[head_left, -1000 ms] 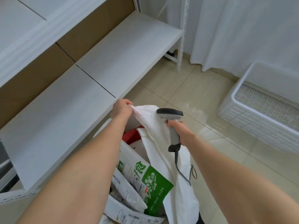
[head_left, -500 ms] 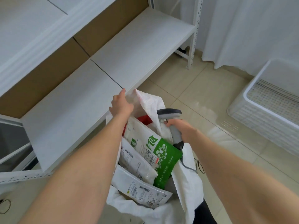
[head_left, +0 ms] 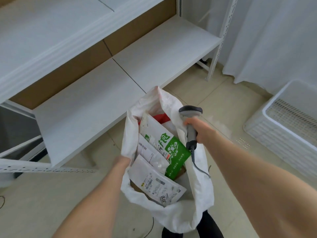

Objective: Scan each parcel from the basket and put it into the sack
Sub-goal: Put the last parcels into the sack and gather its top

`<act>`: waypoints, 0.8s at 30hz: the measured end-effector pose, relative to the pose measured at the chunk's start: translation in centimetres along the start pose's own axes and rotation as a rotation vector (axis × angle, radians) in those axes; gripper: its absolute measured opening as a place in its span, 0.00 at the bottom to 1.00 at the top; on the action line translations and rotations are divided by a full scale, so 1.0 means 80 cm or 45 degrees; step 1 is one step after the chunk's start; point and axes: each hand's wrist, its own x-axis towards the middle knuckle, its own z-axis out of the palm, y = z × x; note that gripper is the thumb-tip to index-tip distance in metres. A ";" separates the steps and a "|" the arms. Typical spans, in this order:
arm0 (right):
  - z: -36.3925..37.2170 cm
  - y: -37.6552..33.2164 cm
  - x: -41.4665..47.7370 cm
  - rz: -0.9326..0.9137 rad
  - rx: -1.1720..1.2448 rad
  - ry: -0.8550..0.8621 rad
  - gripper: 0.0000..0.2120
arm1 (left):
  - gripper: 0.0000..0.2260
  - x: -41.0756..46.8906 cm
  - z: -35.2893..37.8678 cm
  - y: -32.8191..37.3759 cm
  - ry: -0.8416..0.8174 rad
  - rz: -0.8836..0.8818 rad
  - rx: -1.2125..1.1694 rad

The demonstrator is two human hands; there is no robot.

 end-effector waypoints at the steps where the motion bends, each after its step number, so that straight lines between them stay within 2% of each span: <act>1: 0.003 0.002 -0.003 -0.012 -0.011 0.005 0.19 | 0.18 0.004 -0.001 0.000 0.009 0.022 -0.039; 4: 0.015 0.015 -0.010 -0.055 -0.033 0.005 0.12 | 0.19 0.011 -0.024 0.000 0.091 0.016 -0.315; 8: 0.015 0.024 -0.034 -0.139 -0.056 0.124 0.10 | 0.19 -0.002 -0.055 0.002 0.127 0.087 -0.465; 10: 0.002 0.029 -0.048 -0.196 -0.079 0.252 0.07 | 0.19 -0.016 -0.060 0.005 0.109 0.097 -0.412; 12: -0.017 0.044 -0.059 -0.188 -0.109 0.318 0.06 | 0.19 -0.024 -0.061 0.003 0.153 0.090 -0.209; 14: -0.034 0.066 -0.068 -0.132 -0.169 0.231 0.05 | 0.21 -0.039 -0.059 -0.006 0.259 0.132 0.170; 15: -0.039 0.080 -0.072 -0.089 -0.172 0.161 0.04 | 0.22 -0.045 -0.055 -0.002 0.318 0.158 0.173; 16: -0.041 0.095 -0.075 -0.022 -0.171 0.111 0.03 | 0.22 -0.044 -0.048 0.000 0.343 0.098 -0.108; 17: -0.041 0.109 -0.074 0.046 -0.156 0.080 0.05 | 0.22 -0.032 -0.041 0.001 0.228 -0.112 -0.607; 18: -0.038 0.123 -0.070 0.099 -0.120 0.056 0.07 | 0.22 -0.031 -0.034 -0.004 0.074 -0.128 -1.008; 20: -0.027 0.143 -0.062 0.129 -0.008 0.022 0.12 | 0.28 -0.026 -0.010 -0.022 -0.034 0.024 -1.169; 22: -0.012 0.153 -0.054 0.090 0.055 -0.017 0.19 | 0.33 -0.035 0.015 -0.054 -0.166 -0.036 -1.164; 24: 0.001 0.158 -0.055 0.073 0.076 -0.051 0.19 | 0.43 -0.034 0.048 -0.097 -0.271 -0.177 -1.034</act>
